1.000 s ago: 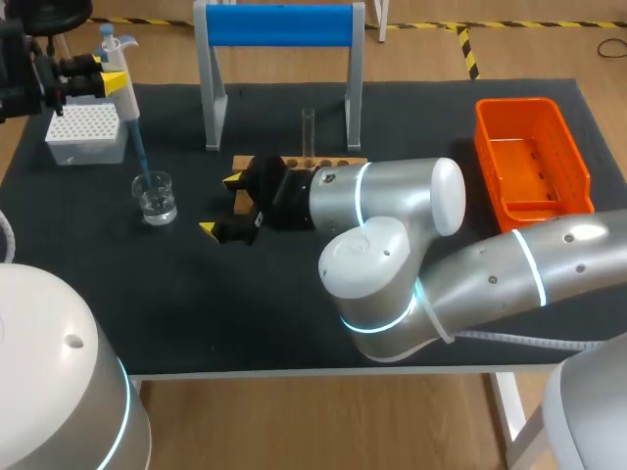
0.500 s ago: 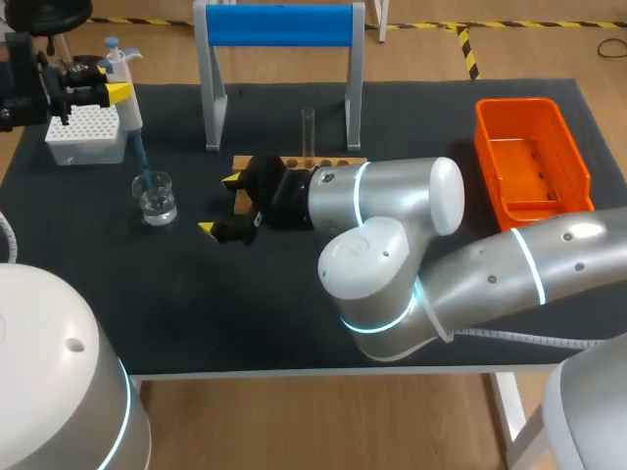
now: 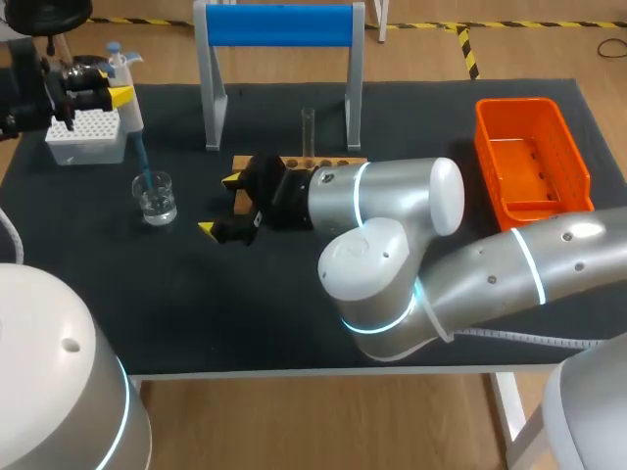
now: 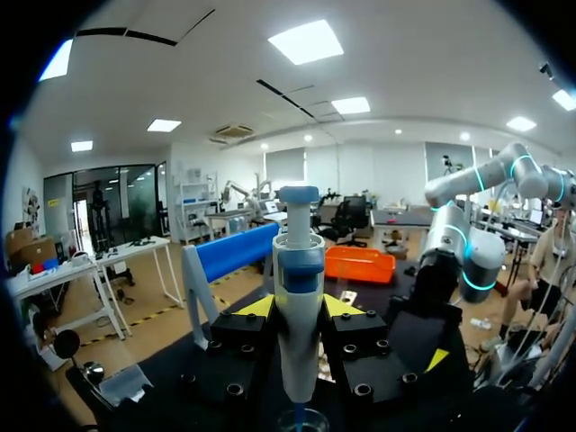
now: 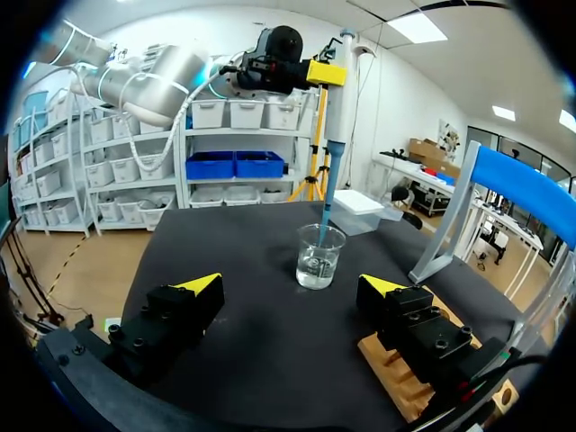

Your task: Invert the test tube, pick up the pipette, mount the tip to pipette, aspirate from beaker and dispense into the tube, eject the tip, return the pipette, and cap with the stopper.

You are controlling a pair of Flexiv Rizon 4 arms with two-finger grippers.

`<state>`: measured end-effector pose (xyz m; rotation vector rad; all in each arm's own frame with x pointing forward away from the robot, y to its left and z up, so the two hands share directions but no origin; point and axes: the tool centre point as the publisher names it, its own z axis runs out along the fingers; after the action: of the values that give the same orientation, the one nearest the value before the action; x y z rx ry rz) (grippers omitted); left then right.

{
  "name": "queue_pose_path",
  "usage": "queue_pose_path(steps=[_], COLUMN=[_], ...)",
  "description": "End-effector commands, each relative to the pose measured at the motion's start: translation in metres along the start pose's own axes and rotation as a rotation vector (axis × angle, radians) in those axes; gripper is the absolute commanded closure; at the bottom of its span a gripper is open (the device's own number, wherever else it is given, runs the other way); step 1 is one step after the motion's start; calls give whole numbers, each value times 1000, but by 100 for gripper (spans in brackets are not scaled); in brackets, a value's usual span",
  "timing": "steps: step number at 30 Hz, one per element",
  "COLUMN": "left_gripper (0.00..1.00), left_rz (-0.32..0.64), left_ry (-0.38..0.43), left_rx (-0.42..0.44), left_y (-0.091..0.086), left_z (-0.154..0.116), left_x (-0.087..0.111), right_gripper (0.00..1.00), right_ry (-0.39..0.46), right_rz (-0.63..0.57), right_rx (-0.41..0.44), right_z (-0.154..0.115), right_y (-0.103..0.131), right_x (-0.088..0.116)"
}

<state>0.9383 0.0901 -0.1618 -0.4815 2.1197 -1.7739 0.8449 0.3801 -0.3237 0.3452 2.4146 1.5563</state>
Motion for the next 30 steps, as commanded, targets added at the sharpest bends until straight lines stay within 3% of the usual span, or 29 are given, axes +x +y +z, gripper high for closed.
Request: queue_pose_path(steps=[1, 30], left_gripper=[100, 100], left_rz=[10, 19], left_ry=[-9, -24], left_rx=[5, 9], left_y=[2, 18], left_z=[1, 4], left_x=[1, -4], right_gripper=[0, 0], right_ry=[3, 3], right_rz=[0, 0], right_rx=[0, 0], right_z=[-1, -1], right_y=[0, 0], right_x=[0, 0])
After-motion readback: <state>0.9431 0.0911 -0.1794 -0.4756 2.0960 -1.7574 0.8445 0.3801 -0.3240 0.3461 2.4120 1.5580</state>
